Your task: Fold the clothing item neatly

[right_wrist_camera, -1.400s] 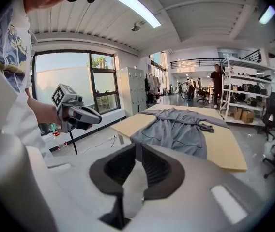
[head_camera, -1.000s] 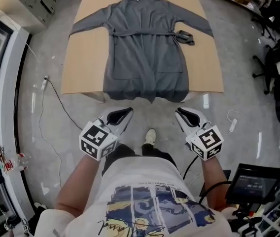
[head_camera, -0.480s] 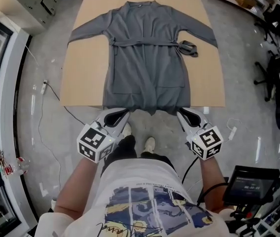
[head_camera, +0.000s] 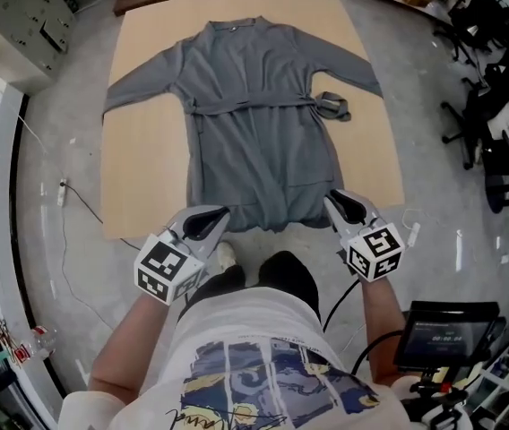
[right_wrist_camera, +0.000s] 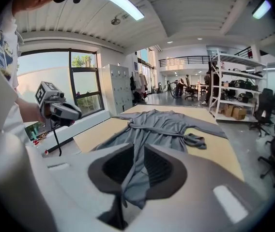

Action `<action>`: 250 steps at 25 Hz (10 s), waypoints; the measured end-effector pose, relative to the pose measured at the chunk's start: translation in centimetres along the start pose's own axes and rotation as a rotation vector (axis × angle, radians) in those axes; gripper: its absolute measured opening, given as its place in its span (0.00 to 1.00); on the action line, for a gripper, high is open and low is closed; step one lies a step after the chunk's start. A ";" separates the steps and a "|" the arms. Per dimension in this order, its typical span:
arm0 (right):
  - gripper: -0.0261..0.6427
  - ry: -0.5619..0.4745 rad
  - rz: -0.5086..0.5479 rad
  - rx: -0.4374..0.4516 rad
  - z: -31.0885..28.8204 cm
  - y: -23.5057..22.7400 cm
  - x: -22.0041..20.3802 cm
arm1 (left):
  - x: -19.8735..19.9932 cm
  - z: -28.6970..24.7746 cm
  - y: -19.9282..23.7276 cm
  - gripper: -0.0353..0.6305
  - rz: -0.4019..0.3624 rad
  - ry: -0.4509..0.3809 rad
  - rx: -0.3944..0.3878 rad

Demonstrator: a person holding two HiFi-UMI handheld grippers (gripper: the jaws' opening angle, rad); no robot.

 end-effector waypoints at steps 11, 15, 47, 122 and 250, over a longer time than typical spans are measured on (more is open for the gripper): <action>0.12 0.017 -0.074 -0.126 -4.3 -9.5 1.8 | 2.2 -4.2 5.3 0.06 0.030 0.022 -0.023; 0.12 0.031 -0.092 -0.146 -6.2 -15.3 2.3 | 3.6 -7.0 5.8 0.06 0.052 0.038 -0.028; 0.28 0.083 -0.535 -0.266 -18.1 -51.8 -4.4 | 8.8 -21.2 6.6 0.06 0.122 0.202 0.032; 0.06 -0.051 -0.369 0.130 -34.2 -30.2 16.5 | 0.4 -6.6 6.0 0.06 0.259 0.033 0.290; 0.14 0.182 0.095 0.291 -24.9 4.2 8.0 | -11.4 7.5 48.0 0.22 0.585 0.039 0.654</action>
Point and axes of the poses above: the fingertips, and each gripper's own axes: z backward along the fingers, y to its left, x out of its top, the point moved 4 cm from there along z, backward along the fingers, and after that the axes turned 3 degrees about y, right-handed, at the moved point
